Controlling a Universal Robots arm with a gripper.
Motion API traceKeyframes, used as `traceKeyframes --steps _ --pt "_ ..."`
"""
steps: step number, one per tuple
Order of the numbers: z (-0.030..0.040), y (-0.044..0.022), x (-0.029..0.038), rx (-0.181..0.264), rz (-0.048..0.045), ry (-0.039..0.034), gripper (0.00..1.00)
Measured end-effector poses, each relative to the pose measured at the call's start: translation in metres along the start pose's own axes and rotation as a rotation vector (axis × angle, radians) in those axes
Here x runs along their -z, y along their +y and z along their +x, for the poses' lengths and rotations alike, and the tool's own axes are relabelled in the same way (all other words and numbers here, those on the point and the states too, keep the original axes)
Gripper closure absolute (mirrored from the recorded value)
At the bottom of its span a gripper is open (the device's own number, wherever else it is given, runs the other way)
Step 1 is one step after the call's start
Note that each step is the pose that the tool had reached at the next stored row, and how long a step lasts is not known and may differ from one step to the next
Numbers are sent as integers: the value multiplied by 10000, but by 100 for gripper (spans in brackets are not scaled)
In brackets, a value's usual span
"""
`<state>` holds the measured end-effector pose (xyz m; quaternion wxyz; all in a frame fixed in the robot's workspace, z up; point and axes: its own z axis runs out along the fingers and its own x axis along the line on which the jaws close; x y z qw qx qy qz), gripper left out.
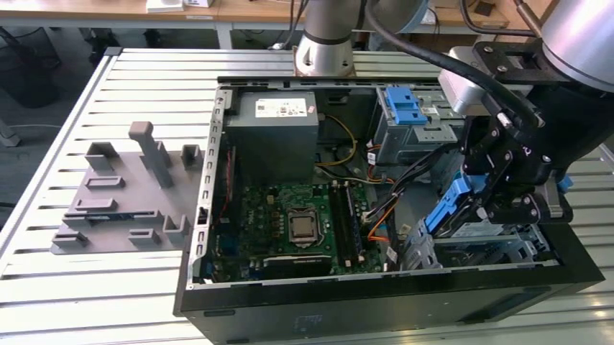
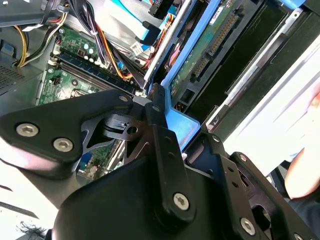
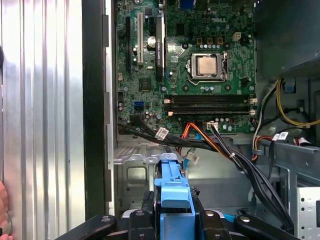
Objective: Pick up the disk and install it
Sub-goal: 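Insert the disk into the insertion slot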
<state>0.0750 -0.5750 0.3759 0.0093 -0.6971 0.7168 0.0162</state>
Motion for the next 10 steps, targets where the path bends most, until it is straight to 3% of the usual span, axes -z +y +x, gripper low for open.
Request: traceKeyframes --steps 10 --pt "2 -1 -63 0 0 0 64"
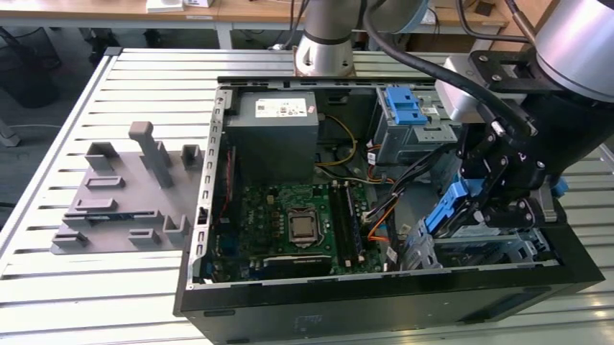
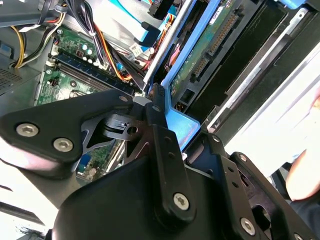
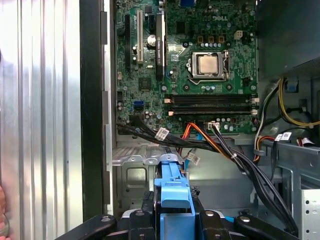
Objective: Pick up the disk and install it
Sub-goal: 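Insert the disk into the insertion slot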
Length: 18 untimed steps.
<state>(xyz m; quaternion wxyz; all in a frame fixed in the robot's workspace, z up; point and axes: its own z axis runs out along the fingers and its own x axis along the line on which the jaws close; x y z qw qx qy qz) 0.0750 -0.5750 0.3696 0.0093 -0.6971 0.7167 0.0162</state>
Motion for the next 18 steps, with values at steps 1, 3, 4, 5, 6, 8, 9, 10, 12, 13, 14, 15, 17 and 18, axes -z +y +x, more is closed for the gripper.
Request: traceKeyframes --steps 1,3,4,5,6,8,9,10,12,13,14,15,17,18 --pt "0 0 -6 0 0 1 64" --pt "1 0 -18 0 0 -1 64" --pt "1 0 -25 0 0 -1 64" --pt "1 0 -31 0 0 -1 64" --pt "1 0 -37 0 0 0 64" --pt "2 -1 -48 0 0 1 64" --pt "2 -1 -54 0 0 0 64" --pt "2 -1 -59 0 0 0 64" --pt "2 -1 -69 0 0 0 64" --pt "3 -1 -71 0 0 2 64" --pt "3 -1 -71 0 0 2 64" --pt "3 -1 -72 0 0 3 64" --pt "3 -1 -74 0 0 0 64" --pt "3 -1 -74 0 0 1 64"
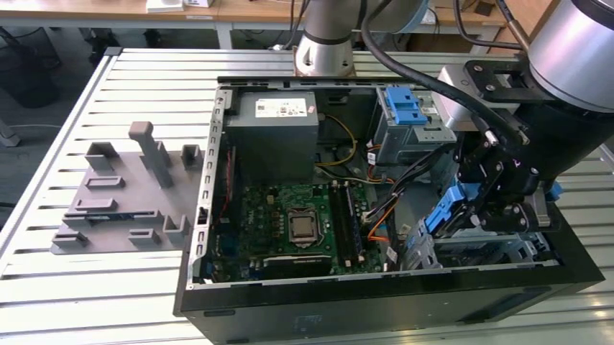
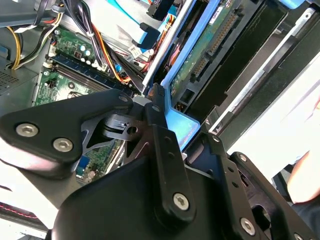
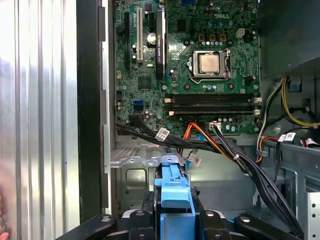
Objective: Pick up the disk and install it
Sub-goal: 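Insert the disk into the insertion slot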
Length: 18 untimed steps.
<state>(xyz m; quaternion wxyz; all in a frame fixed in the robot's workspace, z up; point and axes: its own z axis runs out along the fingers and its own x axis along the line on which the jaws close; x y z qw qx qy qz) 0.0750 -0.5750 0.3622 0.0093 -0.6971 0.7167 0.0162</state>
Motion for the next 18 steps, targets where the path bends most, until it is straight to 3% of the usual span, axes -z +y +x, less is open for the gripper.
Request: traceKeyframes --steps 6,7,13,18 --pt "0 0 -2 0 1 -1 63" --pt "0 0 -2 0 0 0 56" --pt "0 0 -3 0 0 1 56" --pt "0 0 -5 0 0 -1 76"
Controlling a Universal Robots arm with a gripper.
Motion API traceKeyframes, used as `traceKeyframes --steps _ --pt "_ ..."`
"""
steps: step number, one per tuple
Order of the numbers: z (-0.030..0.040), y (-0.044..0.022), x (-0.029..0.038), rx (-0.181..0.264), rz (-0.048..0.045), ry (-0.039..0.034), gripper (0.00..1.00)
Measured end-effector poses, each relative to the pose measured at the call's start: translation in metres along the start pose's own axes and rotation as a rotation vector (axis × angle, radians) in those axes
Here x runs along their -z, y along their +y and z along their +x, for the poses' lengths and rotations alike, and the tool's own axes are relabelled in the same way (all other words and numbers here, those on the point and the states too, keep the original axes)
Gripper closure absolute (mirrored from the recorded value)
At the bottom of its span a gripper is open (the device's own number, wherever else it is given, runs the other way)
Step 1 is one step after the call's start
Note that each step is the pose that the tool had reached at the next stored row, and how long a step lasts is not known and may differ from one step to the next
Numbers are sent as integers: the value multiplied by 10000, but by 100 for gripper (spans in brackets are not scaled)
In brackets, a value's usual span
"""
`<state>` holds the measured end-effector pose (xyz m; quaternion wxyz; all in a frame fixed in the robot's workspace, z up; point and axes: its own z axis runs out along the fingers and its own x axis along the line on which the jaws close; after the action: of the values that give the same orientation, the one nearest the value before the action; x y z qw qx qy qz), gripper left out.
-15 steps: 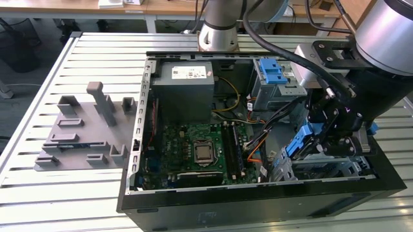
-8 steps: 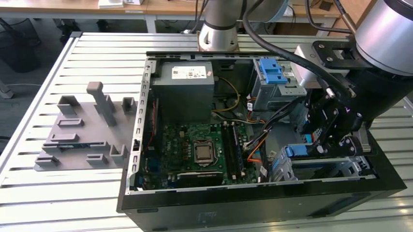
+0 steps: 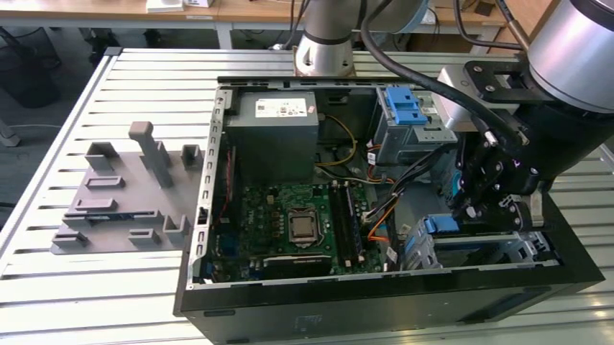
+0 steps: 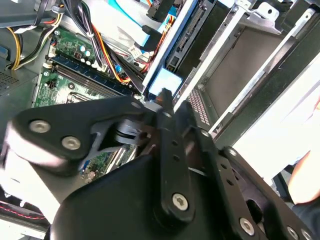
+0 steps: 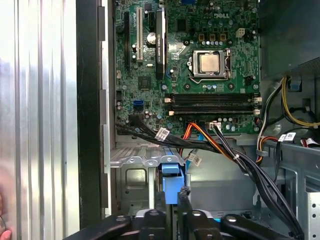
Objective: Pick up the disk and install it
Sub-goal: 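Insert the disk into the insertion slot, then insert the first disk wire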
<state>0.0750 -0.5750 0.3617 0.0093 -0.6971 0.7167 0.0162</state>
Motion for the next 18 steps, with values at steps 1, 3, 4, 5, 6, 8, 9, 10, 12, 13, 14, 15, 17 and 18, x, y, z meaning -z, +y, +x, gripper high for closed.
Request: traceKeyframes --steps 1,3,4,5,6,8,9,10,12,13,14,15,17,18 --pt "0 0 0 0 0 0 82" --pt "0 0 -1 0 0 0 87" --pt "0 0 -1 -1 0 1 87" --pt "0 0 -1 0 0 1 89" --pt "0 0 -1 0 0 0 89" --pt "0 0 -2 0 0 0 89" --pt "0 0 -2 0 0 0 89" --pt "0 0 -4 0 0 0 89" --pt "0 0 -7 0 0 0 89" --pt "0 0 -7 0 0 0 89" --pt "0 0 -7 0 0 0 89" --pt "0 0 -7 0 0 0 89" --pt "0 0 -8 0 0 0 89" --pt "0 0 -8 0 0 0 89"
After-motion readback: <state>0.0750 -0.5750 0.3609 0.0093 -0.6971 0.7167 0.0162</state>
